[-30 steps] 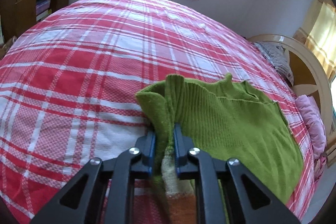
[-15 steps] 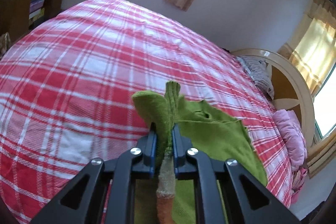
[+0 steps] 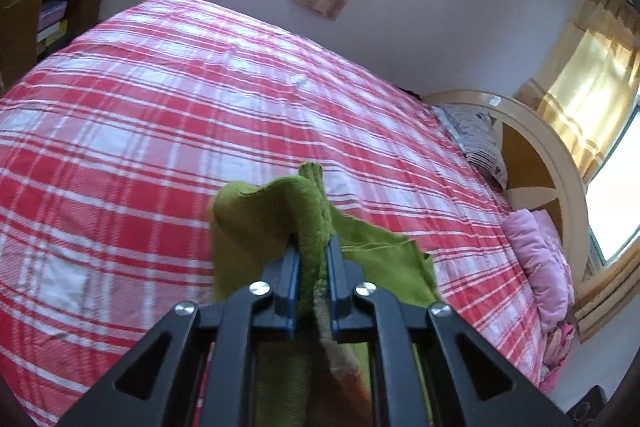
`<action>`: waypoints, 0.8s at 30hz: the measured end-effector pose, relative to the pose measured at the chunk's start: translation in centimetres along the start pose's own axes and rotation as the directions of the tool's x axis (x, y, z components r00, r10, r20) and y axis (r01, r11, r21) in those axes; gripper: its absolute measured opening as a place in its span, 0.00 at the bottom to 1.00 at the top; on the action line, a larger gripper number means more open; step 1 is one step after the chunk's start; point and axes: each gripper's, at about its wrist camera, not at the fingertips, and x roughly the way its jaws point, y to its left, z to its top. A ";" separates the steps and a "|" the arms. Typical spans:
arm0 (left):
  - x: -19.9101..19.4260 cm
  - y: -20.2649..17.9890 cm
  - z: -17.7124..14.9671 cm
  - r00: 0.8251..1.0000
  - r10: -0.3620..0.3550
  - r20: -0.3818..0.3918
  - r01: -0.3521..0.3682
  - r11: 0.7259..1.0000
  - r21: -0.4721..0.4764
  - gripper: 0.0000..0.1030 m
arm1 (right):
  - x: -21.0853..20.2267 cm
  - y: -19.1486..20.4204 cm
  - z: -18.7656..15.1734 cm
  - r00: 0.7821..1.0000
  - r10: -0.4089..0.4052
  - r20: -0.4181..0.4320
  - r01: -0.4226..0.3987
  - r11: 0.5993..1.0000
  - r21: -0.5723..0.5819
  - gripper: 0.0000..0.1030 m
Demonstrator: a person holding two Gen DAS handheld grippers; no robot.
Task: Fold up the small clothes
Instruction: 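Lift the gripped side edge with both tools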
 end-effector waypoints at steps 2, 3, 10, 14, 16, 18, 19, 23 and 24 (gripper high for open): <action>0.6 -1.1 0.1 1.000 -0.022 -0.010 0.022 1.000 0.007 0.11 | -0.9 -1.2 -0.1 1.000 -0.007 0.010 0.006 1.000 0.020 0.02; 1.0 -1.8 0.1 0.999 -0.038 -0.022 0.038 0.999 0.014 0.11 | -1.3 -1.7 -0.2 1.000 -0.007 0.012 0.007 0.999 0.032 0.02; 3.2 -5.0 -0.2 0.998 -0.036 -0.056 0.039 0.998 0.051 0.11 | -4.2 -4.9 -0.8 0.999 -0.034 0.039 0.030 0.996 0.087 0.00; 4.6 -6.4 -0.4 0.996 -0.034 -0.079 0.039 0.997 0.064 0.11 | -6.7 -6.7 -0.7 0.995 -0.050 0.081 0.040 0.992 0.123 0.00; 5.5 -7.1 -0.7 0.995 -0.027 -0.094 0.033 0.997 0.073 0.10 | -7.5 -7.6 -0.8 0.996 -0.052 0.073 0.042 0.990 0.135 0.00; 6.3 -7.7 -1.2 0.994 -0.018 -0.111 0.027 0.996 0.080 0.10 | -7.3 -8.5 -1.0 0.997 -0.063 0.032 0.058 0.989 0.138 0.00; 6.5 -8.0 -1.3 0.993 -0.017 -0.118 0.027 0.996 0.084 0.10 | -7.2 -8.8 -1.2 0.997 -0.076 0.021 0.073 0.988 0.133 0.00; 7.3 -8.1 -1.6 0.991 -0.003 -0.134 0.016 0.996 0.090 0.09 | -5.3 -9.8 -2.4 0.998 -0.018 -0.060 0.029 0.981 0.192 0.55; 7.5 -8.0 -1.6 0.990 -0.003 -0.138 0.015 0.996 0.087 0.09 | -4.8 -9.5 -2.7 0.998 -0.004 -0.068 0.018 0.981 0.195 0.86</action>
